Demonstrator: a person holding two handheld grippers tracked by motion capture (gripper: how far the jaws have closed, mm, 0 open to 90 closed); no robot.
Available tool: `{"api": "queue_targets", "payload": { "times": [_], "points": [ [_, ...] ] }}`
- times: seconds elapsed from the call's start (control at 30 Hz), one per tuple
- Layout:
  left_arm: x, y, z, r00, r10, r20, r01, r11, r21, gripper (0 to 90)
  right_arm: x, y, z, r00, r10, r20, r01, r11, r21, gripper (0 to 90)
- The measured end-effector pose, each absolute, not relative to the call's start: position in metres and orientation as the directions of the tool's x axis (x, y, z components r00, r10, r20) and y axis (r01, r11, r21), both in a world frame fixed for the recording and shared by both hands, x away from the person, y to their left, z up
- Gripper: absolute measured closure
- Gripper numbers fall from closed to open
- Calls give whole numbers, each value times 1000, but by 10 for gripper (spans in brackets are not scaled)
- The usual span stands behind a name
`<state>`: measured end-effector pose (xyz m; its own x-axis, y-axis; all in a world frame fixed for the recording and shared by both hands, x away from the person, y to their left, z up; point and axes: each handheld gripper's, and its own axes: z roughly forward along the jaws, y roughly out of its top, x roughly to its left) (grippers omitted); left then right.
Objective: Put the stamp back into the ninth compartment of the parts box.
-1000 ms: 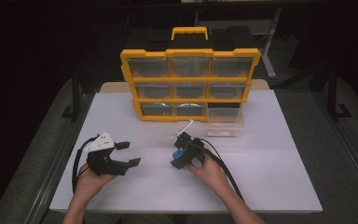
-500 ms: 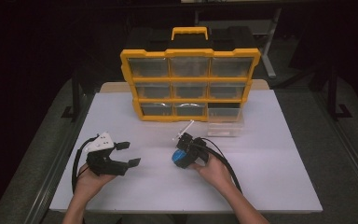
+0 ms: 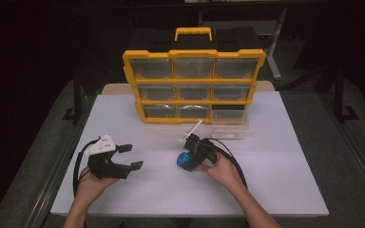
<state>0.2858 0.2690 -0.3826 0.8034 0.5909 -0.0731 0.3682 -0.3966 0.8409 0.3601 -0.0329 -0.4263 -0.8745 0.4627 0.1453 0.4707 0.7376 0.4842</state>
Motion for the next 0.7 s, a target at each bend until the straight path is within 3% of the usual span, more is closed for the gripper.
{"api": "queue_targets", "payload": {
  "times": [0.7],
  "points": [
    [285,269,-384,809,582,-84,366,-387,846,234,363,-43,-408,-905,386,178,418,728,543,403]
  ]
}}
